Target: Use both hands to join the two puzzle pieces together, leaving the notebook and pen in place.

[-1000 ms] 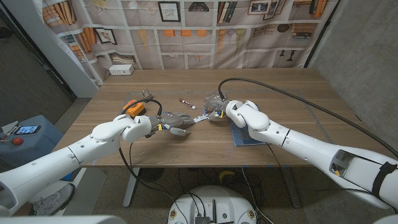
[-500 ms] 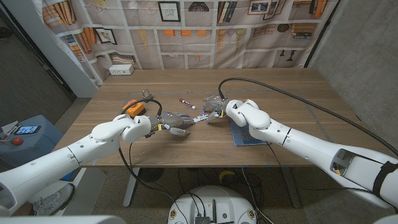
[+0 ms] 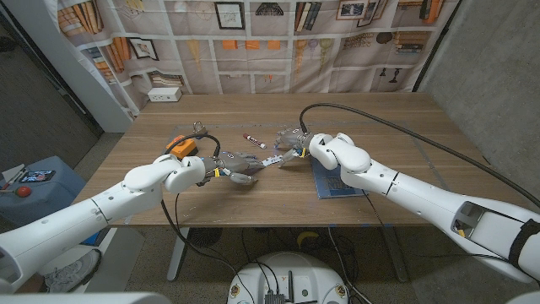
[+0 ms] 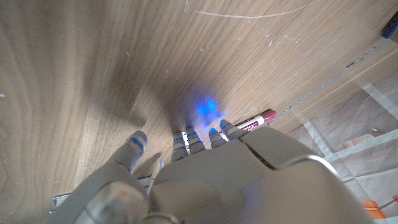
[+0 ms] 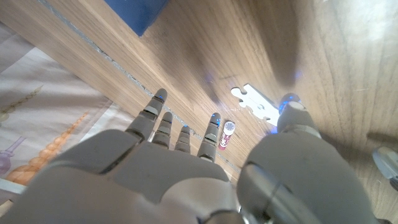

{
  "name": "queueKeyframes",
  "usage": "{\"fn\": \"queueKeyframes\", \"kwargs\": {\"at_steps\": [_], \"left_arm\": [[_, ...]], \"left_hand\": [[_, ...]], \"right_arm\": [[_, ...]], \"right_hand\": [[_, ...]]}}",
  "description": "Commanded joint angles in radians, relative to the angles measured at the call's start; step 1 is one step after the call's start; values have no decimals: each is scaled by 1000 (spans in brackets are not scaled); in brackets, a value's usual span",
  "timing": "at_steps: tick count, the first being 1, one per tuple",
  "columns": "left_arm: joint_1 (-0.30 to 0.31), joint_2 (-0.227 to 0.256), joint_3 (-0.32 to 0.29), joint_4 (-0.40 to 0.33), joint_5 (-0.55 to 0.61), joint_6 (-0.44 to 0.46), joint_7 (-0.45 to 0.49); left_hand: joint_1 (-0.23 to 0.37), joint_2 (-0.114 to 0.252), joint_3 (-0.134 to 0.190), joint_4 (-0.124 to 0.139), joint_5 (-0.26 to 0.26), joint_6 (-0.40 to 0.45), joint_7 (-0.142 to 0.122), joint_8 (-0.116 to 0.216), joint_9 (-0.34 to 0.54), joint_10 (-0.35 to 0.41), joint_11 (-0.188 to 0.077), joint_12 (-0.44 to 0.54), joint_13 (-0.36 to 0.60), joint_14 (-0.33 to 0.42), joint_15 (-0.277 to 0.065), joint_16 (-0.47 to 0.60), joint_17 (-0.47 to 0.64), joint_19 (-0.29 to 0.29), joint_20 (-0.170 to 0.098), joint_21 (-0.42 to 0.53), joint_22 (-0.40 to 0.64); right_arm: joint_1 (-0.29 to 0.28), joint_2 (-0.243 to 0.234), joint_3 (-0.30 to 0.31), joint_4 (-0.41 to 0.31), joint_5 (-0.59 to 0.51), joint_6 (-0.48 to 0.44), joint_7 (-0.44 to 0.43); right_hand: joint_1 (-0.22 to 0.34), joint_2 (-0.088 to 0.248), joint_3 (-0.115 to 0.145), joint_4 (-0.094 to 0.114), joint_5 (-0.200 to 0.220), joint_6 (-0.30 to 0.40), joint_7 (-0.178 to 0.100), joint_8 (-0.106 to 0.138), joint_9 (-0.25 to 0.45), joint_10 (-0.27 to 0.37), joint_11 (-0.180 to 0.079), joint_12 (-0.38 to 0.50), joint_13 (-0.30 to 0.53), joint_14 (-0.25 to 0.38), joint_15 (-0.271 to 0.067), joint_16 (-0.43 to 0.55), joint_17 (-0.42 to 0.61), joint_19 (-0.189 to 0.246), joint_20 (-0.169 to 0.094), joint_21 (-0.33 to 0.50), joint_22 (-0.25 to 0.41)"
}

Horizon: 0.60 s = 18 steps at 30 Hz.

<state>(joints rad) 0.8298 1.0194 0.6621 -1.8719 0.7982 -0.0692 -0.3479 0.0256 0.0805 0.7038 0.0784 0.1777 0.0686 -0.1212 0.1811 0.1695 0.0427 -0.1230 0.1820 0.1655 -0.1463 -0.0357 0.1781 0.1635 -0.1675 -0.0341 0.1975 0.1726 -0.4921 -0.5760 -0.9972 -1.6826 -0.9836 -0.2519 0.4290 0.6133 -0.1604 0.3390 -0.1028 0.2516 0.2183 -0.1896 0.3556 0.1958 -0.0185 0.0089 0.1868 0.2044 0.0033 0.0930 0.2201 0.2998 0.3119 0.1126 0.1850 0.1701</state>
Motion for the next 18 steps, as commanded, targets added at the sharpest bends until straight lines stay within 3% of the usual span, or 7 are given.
{"fn": "queueKeyframes", "kwargs": {"at_steps": [1, 5, 18], "left_arm": [[-4, -3, 1, 3, 3, -3, -2], [-4, -3, 1, 4, 3, -5, -2], [-6, -5, 4, 6, 8, -10, 1]], "left_hand": [[12, 89, 1, -6, 1, 15, 4, 5, 6, 7, -8, 5, 5, 6, -84, -3, 2, -44, -55, 2, 3], [13, 89, 1, -7, 1, 17, 4, 6, 6, 7, -8, 5, 5, 6, -84, -3, 2, -44, -54, 2, 3], [14, 91, 0, -9, 0, 19, 6, 6, 6, 10, -9, 6, 6, 7, -83, -2, 2, -43, -55, 2, 3]], "right_arm": [[-25, -14, 37, 0, 69, 9, -59], [-35, -16, 50, 1, 96, 3, -83], [-64, -17, 79, 11, 184, -14, -160]], "right_hand": [[-43, 1, -21, 13, 13, -17, -3, -16, -2, 1, -9, 11, 3, -3, 1, 1, 2, -3, 0, 3, 2], [-97, 10, -42, 35, 21, -23, -11, -32, -7, 9, -22, 14, 1, 1, -3, 4, 3, -1, -5, 6, 2], [-156, 24, -65, 58, 33, -55, -8, -66, -13, 7, -35, 10, -4, -12, -13, 0, 1, -4, -9, 4, 1]]}}
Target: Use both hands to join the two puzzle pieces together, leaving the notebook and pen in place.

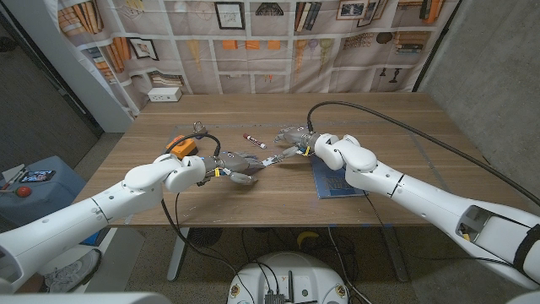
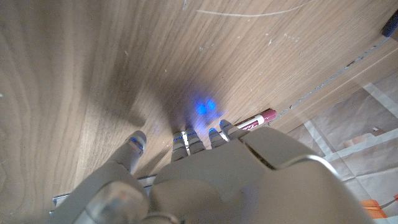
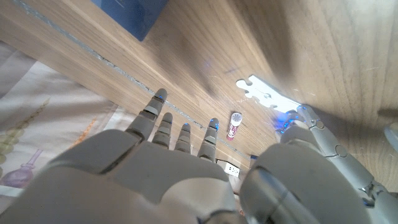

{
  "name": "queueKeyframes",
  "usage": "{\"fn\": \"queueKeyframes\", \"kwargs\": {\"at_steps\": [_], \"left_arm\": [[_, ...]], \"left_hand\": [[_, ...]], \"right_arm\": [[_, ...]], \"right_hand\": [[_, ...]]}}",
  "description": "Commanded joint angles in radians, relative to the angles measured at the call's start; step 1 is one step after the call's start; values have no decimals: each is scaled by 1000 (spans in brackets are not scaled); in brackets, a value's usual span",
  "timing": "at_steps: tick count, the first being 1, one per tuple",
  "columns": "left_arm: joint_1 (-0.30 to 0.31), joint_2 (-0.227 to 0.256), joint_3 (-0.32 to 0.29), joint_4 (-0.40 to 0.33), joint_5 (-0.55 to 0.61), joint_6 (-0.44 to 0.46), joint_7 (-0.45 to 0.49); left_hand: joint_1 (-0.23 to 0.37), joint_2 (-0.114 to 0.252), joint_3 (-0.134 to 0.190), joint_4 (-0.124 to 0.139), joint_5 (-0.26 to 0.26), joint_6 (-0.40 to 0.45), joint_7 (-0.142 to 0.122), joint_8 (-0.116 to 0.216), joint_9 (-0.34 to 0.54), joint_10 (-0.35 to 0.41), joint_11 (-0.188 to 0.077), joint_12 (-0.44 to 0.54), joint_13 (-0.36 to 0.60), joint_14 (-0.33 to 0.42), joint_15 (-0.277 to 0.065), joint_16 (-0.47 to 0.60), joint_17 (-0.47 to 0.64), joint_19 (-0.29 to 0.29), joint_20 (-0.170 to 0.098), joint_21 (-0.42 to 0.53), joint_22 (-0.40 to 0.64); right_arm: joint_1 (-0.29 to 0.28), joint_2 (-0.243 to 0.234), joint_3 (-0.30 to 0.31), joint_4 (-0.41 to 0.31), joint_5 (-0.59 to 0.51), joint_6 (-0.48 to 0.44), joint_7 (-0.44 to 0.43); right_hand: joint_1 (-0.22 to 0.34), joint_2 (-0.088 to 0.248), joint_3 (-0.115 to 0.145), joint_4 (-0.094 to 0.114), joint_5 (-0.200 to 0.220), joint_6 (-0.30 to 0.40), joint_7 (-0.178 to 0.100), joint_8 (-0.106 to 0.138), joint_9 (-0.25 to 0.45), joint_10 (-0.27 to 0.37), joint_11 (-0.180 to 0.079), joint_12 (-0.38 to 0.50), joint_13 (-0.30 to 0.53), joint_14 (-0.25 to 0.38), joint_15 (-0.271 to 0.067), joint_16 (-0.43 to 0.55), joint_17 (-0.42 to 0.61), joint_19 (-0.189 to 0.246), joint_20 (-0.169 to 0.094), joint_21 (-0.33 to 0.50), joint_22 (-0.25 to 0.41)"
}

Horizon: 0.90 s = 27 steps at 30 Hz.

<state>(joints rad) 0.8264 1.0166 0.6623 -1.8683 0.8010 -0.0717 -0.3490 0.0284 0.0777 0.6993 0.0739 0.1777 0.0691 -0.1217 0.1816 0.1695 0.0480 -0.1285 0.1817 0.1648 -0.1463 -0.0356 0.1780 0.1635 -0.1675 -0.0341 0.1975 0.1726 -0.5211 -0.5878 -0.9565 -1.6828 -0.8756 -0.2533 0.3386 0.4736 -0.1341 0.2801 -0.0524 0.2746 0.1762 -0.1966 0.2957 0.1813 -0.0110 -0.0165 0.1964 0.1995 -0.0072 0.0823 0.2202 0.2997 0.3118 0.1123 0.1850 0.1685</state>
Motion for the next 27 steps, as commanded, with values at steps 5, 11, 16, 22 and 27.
{"fn": "queueKeyframes", "kwargs": {"at_steps": [5, 11, 16, 22, 27], "left_arm": [[-3, -1, 3, 1, 9, -6, 1], [-1, 1, 1, -4, 10, -4, -1], [0, 1, 1, -5, 14, -4, 2], [0, -1, 1, -3, 18, -6, 9], [-2, -3, 2, 0, 19, -7, 10]], "left_hand": [[11, 94, 4, -6, 0, 20, 6, 6, 6, 6, -3, 6, 6, 8, -84, -2, 2, -40, -56, 3, 3], [12, 94, 4, -7, 0, 21, 6, 6, 6, 7, -2, 6, 6, 9, -84, -2, 2, -39, -56, 3, 3], [12, 93, 4, -8, 0, 22, 5, 6, 6, 7, -4, 6, 6, 11, -85, -2, 2, -34, -59, 4, 3], [14, 93, 4, -13, 0, 26, 2, 7, 6, 11, -5, 6, 6, 20, -84, 0, 1, -22, -75, 7, 2], [15, 92, 4, -15, 0, 29, 2, 7, 6, 14, -5, 7, 6, 22, -84, 0, 1, -18, -78, 8, 2]], "right_arm": [[-43, -4, 43, 20, 99, -24, -103], [-54, 1, 46, 34, 123, -35, -156], [-58, 3, 33, 36, 108, -63, -184], [-57, 9, 26, 43, 112, -84, -202], [-56, 16, 13, 53, 106, -99, -219]], "right_hand": [[-49, 10, -16, 22, 12, -43, 0, -30, 0, -1, -11, -1, -1, -3, -4, 0, 0, -13, -14, 1, 2], [-91, 19, -32, 39, 12, -74, 1, -56, 0, -14, -12, -7, -4, -20, -4, -6, -3, -38, -22, -5, 2], [-111, 23, -42, 43, 14, -107, 33, -80, -1, -12, -13, -6, -6, -25, -5, -8, -9, -85, -34, -13, 1], [-117, 26, -49, 39, 16, -154, 87, -101, 0, -9, -16, -6, -8, -38, -18, -14, -19, -110, -56, -11, -1], [-118, 25, -52, 35, 17, -171, 114, -108, 0, -9, -17, -6, -9, -42, -23, -17, -25, -116, -65, -9, -2]]}}
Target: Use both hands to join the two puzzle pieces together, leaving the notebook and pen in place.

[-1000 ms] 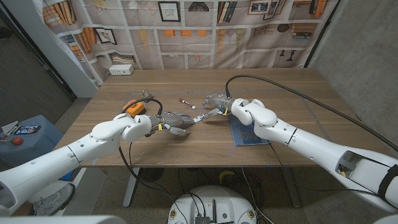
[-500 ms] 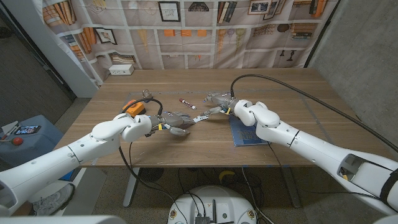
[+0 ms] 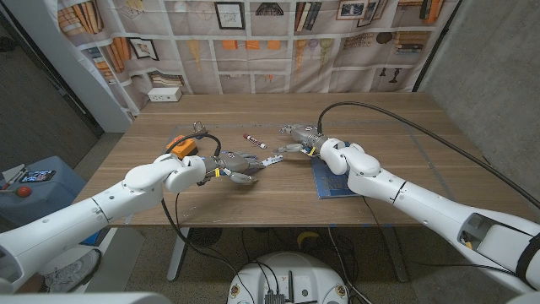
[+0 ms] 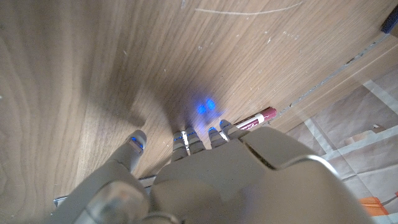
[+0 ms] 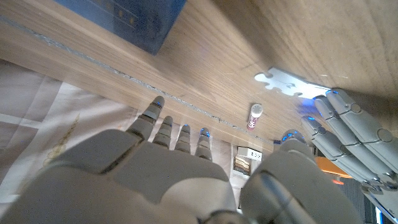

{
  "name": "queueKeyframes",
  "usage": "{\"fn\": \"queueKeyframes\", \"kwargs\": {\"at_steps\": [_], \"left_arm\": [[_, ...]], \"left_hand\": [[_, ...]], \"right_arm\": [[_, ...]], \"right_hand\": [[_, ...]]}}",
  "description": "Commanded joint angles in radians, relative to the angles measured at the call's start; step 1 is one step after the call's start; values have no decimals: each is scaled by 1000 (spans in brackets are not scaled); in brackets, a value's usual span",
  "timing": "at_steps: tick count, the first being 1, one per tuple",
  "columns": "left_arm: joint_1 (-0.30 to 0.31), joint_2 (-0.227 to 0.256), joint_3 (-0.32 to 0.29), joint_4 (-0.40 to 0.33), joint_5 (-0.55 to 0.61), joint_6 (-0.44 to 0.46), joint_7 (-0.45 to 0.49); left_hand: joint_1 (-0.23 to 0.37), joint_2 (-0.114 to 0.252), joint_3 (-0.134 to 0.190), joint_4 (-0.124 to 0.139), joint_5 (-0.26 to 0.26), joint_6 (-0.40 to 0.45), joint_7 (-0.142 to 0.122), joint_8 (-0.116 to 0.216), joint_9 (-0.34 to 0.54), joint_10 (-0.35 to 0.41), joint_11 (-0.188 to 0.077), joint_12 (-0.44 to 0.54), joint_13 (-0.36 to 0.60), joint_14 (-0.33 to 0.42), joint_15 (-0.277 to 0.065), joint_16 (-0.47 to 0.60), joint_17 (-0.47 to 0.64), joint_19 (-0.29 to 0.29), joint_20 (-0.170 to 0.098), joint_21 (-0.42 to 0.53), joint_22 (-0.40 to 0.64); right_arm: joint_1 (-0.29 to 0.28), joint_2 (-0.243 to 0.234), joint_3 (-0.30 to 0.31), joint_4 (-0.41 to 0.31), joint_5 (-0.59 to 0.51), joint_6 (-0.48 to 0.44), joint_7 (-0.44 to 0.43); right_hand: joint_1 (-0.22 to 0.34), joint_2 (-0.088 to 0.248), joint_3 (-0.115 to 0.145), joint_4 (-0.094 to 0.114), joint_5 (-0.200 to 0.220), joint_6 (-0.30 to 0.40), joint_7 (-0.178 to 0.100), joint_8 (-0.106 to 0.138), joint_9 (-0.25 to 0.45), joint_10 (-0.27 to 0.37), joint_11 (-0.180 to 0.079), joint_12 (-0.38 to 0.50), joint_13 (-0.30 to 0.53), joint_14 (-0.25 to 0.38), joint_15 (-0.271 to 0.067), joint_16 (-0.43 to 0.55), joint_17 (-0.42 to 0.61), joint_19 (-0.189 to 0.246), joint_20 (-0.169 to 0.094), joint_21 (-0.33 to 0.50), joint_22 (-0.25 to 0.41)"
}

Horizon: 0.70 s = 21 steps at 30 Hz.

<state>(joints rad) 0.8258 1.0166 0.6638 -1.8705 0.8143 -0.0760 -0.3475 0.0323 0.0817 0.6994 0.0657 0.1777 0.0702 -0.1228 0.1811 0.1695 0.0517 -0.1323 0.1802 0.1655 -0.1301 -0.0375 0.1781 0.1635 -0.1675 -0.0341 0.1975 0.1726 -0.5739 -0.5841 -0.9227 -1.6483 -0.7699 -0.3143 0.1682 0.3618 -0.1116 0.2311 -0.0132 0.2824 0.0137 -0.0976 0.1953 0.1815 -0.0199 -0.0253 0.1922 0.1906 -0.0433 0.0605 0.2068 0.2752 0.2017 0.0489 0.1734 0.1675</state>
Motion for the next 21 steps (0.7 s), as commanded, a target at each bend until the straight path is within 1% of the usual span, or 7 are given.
{"fn": "queueKeyframes", "kwargs": {"at_steps": [1, 5, 14, 21], "left_arm": [[-1, -4, 1, 2, 6, -3, 9], [-2, -5, 1, 2, 6, -2, 7], [-3, -7, 1, 3, 7, -2, 8], [-7, -11, 4, 7, 9, -2, 6]], "left_hand": [[12, 89, 4, -8, 0, 28, 3, 8, 6, 10, 0, 8, 5, 6, -83, 0, 1, -18, -78, 8, 2], [12, 89, 5, -9, 0, 28, 3, 8, 6, 11, -2, 8, 5, 7, -84, 0, 1, -16, -78, 7, 2], [14, 90, 5, -12, 0, 29, 3, 7, 6, 12, -1, 8, 6, 10, -88, 0, 1, -14, -75, 7, 2], [14, 90, 4, -14, -1, 30, 3, 7, 6, 13, -3, 8, 6, 12, -89, 0, 1, -13, -75, 6, 2]], "right_arm": [[-4, 13, -23, 20, -1, -41, -53], [-2, 14, -37, 25, -20, -61, -58], [-8, 29, -51, 49, -32, -90, -104], [-10, 40, -61, 69, -33, -106, -134]], "right_hand": [[-7, 2, -4, -4, 9, -10, 17, -8, 0, 0, -8, -2, 0, -8, -1, -4, -1, -6, -3, 2, -1], [-8, 3, -6, -7, 10, -29, 23, -13, 0, -13, -8, -7, -1, -18, -1, -8, -7, -19, -3, 1, -1], [-8, 3, -9, -11, 10, -51, 25, -17, 0, -27, -3, -11, -1, -33, 9, -13, -14, -28, 0, 2, -1], [-8, 2, -11, -14, 11, -62, 27, -17, 0, -32, -2, -11, -1, -35, 10, -13, -18, -32, 2, 3, -1]]}}
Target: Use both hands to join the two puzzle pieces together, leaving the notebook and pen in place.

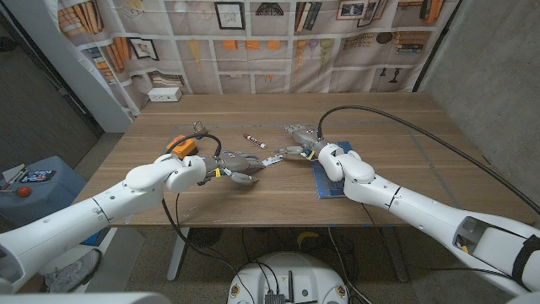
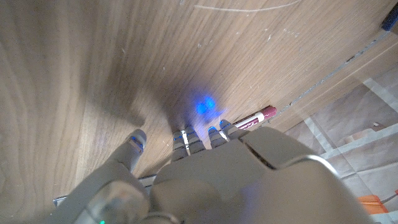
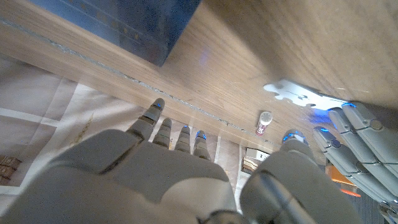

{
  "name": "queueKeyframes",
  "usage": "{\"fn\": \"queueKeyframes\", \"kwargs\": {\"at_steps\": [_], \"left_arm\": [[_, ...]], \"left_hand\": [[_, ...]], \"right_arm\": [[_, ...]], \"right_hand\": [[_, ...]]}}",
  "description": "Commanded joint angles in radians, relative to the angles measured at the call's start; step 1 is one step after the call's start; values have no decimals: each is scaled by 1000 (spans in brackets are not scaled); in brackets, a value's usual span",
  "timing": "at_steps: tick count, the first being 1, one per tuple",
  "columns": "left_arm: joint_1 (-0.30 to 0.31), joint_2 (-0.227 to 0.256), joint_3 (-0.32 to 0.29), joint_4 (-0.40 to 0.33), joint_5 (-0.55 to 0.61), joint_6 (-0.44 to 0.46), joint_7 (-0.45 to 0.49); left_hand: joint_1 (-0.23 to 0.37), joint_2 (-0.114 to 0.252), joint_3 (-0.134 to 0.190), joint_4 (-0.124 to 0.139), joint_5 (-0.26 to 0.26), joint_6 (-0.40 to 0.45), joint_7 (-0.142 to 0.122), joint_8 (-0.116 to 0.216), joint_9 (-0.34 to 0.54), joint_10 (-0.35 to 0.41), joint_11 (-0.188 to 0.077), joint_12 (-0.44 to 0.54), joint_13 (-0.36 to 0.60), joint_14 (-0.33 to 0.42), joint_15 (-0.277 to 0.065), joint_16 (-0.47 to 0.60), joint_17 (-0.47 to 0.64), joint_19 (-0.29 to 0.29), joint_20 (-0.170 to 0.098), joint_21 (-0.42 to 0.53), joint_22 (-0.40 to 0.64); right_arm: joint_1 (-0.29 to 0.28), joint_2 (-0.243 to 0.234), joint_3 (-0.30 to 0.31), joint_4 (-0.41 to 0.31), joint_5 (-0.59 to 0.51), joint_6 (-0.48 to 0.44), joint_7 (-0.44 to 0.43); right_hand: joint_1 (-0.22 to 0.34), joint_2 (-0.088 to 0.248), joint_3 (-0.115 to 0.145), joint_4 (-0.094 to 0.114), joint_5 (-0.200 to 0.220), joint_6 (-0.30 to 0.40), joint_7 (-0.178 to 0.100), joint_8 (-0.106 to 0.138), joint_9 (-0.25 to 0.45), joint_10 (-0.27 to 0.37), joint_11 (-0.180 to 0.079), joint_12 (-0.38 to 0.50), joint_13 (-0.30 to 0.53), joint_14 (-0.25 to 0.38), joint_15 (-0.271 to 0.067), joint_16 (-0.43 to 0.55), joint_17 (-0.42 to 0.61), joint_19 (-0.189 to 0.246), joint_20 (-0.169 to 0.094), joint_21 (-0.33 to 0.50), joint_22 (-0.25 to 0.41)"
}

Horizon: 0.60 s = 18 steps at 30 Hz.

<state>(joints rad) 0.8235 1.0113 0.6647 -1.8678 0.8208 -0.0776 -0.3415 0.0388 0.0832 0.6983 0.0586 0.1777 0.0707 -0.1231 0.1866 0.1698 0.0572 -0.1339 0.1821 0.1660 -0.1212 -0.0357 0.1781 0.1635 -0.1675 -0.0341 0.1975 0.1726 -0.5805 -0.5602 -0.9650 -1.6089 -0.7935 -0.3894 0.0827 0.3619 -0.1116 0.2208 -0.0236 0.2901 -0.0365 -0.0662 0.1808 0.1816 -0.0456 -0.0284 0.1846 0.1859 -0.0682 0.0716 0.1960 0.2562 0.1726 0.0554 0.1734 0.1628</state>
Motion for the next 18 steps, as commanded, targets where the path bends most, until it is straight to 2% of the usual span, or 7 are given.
{"fn": "queueKeyframes", "kwargs": {"at_steps": [1, 18], "left_arm": [[-5, -6, 4, 4, 3, 0, 1], [-8, -9, 7, 6, 4, 1, -2]], "left_hand": [[7, 89, 5, -6, -1, 30, 3, 2, 5, 8, -1, 6, 5, 3, -91, -1, 1, -13, -75, 6, 2], [8, 90, 5, -9, -1, 31, 2, 1, 6, 9, 0, 6, 5, 4, -92, -1, 1, -11, -73, 5, 1]], "right_arm": [[-4, 18, -20, 32, -10, -35, -52], [3, 34, -52, 78, -14, -50, -93]], "right_hand": [[-8, 2, -1, -4, 3, -12, -4, -3, 0, -6, 1, -3, 3, -10, -1, -2, 1, -2, -4, 3, 3], [-3, 1, -2, -12, 6, -23, -8, 0, 0, -28, 8, -8, 3, -16, 2, -2, -7, -6, -2, 5, 3]]}}
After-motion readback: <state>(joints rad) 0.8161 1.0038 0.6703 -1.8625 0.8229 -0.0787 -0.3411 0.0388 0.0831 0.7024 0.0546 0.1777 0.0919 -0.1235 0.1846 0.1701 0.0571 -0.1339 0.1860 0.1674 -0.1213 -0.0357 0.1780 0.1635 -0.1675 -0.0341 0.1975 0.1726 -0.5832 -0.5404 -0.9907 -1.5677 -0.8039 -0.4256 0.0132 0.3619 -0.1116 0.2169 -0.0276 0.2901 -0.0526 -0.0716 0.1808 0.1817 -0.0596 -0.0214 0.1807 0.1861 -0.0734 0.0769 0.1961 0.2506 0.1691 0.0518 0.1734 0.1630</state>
